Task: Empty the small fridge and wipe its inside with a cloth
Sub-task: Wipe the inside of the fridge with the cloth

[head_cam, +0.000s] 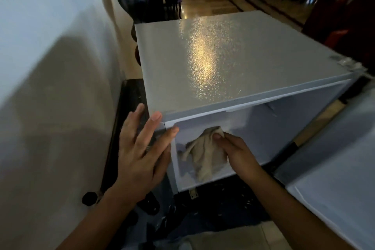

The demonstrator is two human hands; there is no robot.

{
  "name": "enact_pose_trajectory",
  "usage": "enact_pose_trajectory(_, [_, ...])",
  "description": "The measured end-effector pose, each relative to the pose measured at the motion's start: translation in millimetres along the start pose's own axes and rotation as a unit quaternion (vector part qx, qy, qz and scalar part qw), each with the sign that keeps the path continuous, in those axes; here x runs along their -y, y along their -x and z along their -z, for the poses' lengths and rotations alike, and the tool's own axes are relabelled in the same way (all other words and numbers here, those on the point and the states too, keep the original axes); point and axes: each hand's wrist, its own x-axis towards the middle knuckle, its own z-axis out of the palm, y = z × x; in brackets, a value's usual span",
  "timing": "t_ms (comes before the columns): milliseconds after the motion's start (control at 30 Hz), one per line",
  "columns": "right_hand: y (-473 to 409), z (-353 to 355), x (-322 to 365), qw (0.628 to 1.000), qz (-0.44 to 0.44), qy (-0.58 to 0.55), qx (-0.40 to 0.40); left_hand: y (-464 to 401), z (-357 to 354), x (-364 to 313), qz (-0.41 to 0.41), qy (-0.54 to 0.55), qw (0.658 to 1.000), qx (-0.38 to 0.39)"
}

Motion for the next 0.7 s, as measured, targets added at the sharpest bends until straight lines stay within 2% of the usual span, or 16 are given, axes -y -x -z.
enact_pose_trajectory(167, [28,-1,43,0.995,0.100,-0.012,-0.029,1,4,-16,0.037,0.018,0.998,-0.037])
enact_pose_trajectory(333, [58,1,80,0.973,0.219,0.075,-0.007,-4,20,-42,0.045,0.077,0.994,-0.067])
enact_pose_trajectory(433, [84,9,96,0.964,0.249,0.098,0.010,-4,18,-65,0.076,0.153,0.985,-0.022])
enact_pose_trajectory(567, [118,25,108,0.947,0.297,0.120,0.036,-4,12,-100,0.204,0.280,0.935,0.075])
enact_pose_trajectory(700, [152,46,107,0.953,0.291,0.086,0.020,2,8,-124,0.262,0.339,0.901,0.069])
